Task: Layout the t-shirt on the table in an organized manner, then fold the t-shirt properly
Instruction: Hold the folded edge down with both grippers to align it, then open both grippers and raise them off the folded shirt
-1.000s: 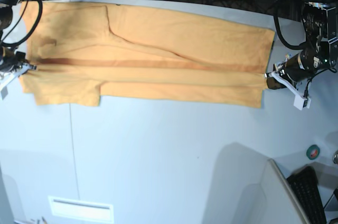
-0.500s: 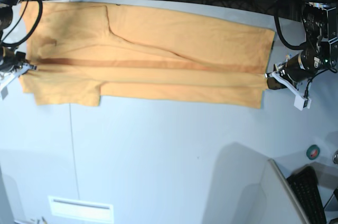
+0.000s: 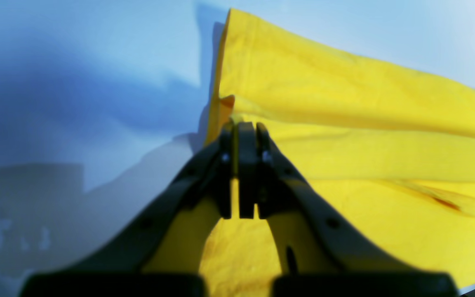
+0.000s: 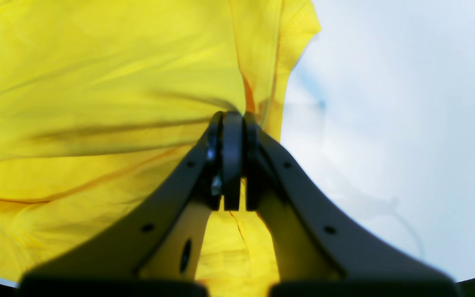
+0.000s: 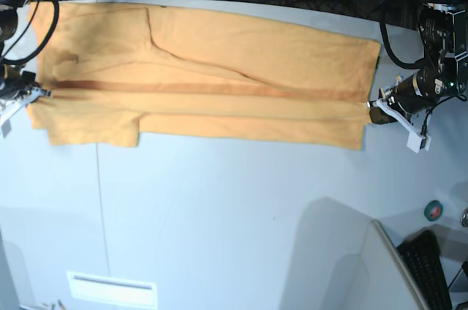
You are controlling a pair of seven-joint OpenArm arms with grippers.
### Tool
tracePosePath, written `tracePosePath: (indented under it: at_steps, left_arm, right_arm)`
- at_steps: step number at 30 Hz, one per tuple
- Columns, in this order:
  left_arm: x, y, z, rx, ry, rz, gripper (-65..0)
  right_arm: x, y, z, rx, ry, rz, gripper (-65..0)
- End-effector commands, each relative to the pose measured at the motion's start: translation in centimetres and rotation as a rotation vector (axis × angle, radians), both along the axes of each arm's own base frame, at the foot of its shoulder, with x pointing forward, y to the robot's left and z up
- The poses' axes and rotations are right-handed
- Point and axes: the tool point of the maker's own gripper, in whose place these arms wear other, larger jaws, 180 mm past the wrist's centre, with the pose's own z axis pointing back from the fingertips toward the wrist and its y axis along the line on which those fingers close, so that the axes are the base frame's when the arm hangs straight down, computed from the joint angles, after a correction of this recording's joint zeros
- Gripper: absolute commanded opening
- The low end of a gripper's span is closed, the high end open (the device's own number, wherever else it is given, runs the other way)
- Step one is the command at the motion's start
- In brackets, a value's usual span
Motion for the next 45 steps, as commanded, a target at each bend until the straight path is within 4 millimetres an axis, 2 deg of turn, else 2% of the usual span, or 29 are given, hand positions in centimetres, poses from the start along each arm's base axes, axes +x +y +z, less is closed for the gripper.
tracePosePath:
  at_steps: [1,4,9,13,15,18,20,23,25,26,28,30,32,35,40,45]
  left_arm:
    - [1.1,0.9,1.3,0.019,-0.044,0.003,-65.0]
    - [1.1,0.9,1.3,0.02,-0.044,0.008,-65.0]
    - [1.1,1.1,1.4,0.021,-0.046,0.014,-64.7]
    - [1.2,1.6,1.8,0.032,-0.051,0.013,-39.5]
    - [1.5,1.5,2.0,0.033,-0.059,0.01,-27.8]
    - [1.7,1.6,2.2,0.035,-0.068,0.012,-16.0]
    - [1.8,1.9,2.5,0.032,-0.075,0.022,-13.8]
    - [1.7,2.6,3.0,0.03,-0.092,0.05,-15.8]
    - [1.5,2.1,2.9,0.018,-0.096,0.051,-23.2]
    - [1.5,1.8,2.9,0.013,-0.102,0.052,-29.9]
    - [1.7,1.0,2.8,-0.004,-0.108,0.049,-46.1]
    - [1.6,0.2,2.3,-0.021,-0.104,0.051,-65.0]
    - [1.5,-0.8,1.8,-0.051,-0.102,0.058,-65.0]
    - [1.4,-1.6,1.4,-0.07,-0.098,0.062,-65.0]
    - [1.2,-1.1,1.1,-0.063,-0.088,0.067,-65.0]
    - [0.9,-0.4,0.8,-0.052,-0.072,0.072,-65.0]
  right_arm:
    - [0.8,-1.1,1.0,-0.027,-0.031,-0.006,-65.0]
    - [0.8,-1.1,1.0,-0.027,-0.029,-0.008,-65.0]
    - [0.3,-1.1,0.8,-0.028,-0.02,-0.007,-43.4]
    - [0.2,-1.2,0.7,-0.028,-0.017,-0.009,-32.3]
    - [-0.4,-1.2,0.6,-0.031,-0.008,-0.007,-31.7]
    - [-0.5,-1.1,0.5,-0.03,-0.007,-0.008,-31.7]
    - [-0.9,-1.2,0.4,-0.031,0.001,-0.009,-31.7]
    - [-1.0,-1.0,1.0,-0.048,-0.02,0.002,-31.7]
    - [-0.5,-0.3,1.8,-0.049,-0.06,0.002,-31.7]
    - [-0.1,-0.5,2.6,-0.054,-0.099,-0.02,-32.4]
    - [0.7,-0.2,3.3,-0.049,-0.152,-0.043,-38.3]
    - [2.2,0.0,4.2,-0.047,-0.195,-0.04,-50.1]
    - [2.9,1.0,3.5,-0.024,-0.181,-0.018,-65.0]
    - [3.2,1.9,2.0,0.015,-0.146,-0.012,-65.0]
    - [1.7,2.3,-0.9,0.068,-0.065,-0.038,-65.0]
    - [0.7,2.2,-1.5,0.07,-0.038,-0.044,-65.0]
